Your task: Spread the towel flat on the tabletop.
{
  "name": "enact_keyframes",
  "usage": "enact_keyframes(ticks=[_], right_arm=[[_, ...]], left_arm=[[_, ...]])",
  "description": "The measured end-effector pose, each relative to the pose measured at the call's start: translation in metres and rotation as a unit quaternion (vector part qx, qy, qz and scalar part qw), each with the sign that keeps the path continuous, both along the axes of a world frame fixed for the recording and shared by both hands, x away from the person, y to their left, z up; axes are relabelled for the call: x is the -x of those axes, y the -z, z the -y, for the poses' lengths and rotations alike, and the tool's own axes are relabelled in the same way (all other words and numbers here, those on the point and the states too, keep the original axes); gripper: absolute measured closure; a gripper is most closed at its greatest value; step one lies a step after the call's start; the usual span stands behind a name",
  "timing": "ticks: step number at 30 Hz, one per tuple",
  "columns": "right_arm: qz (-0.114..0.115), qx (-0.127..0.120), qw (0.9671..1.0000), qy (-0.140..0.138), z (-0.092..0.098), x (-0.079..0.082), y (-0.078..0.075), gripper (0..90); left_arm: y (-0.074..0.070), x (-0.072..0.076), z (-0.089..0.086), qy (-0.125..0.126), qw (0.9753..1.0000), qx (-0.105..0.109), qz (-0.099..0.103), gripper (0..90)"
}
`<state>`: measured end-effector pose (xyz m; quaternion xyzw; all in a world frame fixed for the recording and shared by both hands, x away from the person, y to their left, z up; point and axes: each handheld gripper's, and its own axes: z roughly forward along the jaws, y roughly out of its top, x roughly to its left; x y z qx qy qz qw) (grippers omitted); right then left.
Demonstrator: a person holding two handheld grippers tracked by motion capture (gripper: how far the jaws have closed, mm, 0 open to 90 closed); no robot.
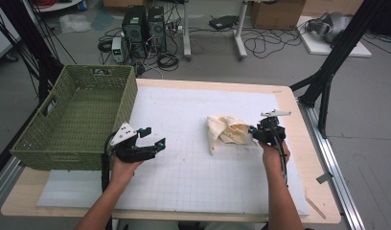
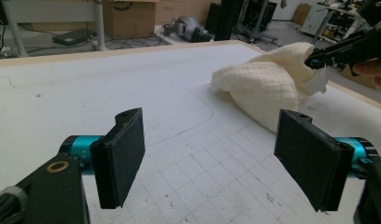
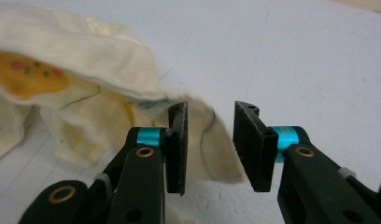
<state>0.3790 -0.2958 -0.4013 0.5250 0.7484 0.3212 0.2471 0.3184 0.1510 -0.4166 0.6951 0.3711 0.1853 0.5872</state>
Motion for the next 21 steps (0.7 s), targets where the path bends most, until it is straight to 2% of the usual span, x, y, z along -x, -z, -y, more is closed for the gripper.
enact_keyframes(ticks=[5,8,9,11,13,14,15,16,17,18,19,21], right_arm=[[0.033,-0.019,0.9990,-0.026,0.008,0.018,-0.004,58.5],[0.038,-0.011,0.9988,-0.031,0.009,0.026,-0.003,59.8],[0.050,-0.007,0.9979,-0.040,0.007,0.034,0.000,60.2],[0.061,-0.006,0.9968,-0.052,0.004,0.040,0.003,58.1],[0.068,-0.032,0.9941,-0.078,0.000,0.044,0.008,55.7],[0.068,-0.032,0.9941,-0.078,0.000,0.044,0.008,55.7],[0.064,-0.036,0.9928,-0.095,-0.003,0.044,0.011,53.3],[0.049,-0.031,0.9918,-0.114,-0.011,0.042,0.018,44.9],[0.049,-0.031,0.9918,-0.114,-0.011,0.042,0.018,44.9],[0.043,-0.022,0.9925,-0.112,-0.019,0.037,0.024,37.9],[0.044,-0.014,0.9941,-0.098,-0.024,0.034,0.026,35.4],[0.045,-0.010,0.9947,-0.092,-0.028,0.031,0.030,35.3]], left_arm=[[0.000,0.000,0.000,0.003,1.0000,-0.003,0.001,24.7],[0.000,0.001,0.000,0.002,1.0000,-0.002,0.001,24.7],[-0.001,0.000,0.000,0.001,1.0000,-0.003,0.002,24.7],[0.000,0.000,0.000,0.000,1.0000,-0.004,0.001,24.7],[0.000,0.000,0.000,0.002,1.0000,-0.004,0.002,24.7],[0.000,0.000,0.000,0.002,1.0000,-0.003,0.002,24.7],[0.000,0.000,0.000,0.002,1.0000,-0.003,0.002,24.7],[0.000,0.000,0.000,0.004,1.0000,-0.005,0.001,24.7],[0.000,0.000,0.000,0.004,1.0000,-0.005,0.001,24.7],[0.000,0.000,0.000,0.005,1.0000,-0.004,0.000,24.7],[0.000,0.000,0.001,0.004,1.0000,-0.003,0.000,24.7],[0.000,0.000,0.001,0.003,1.0000,-0.003,0.002,24.7]])
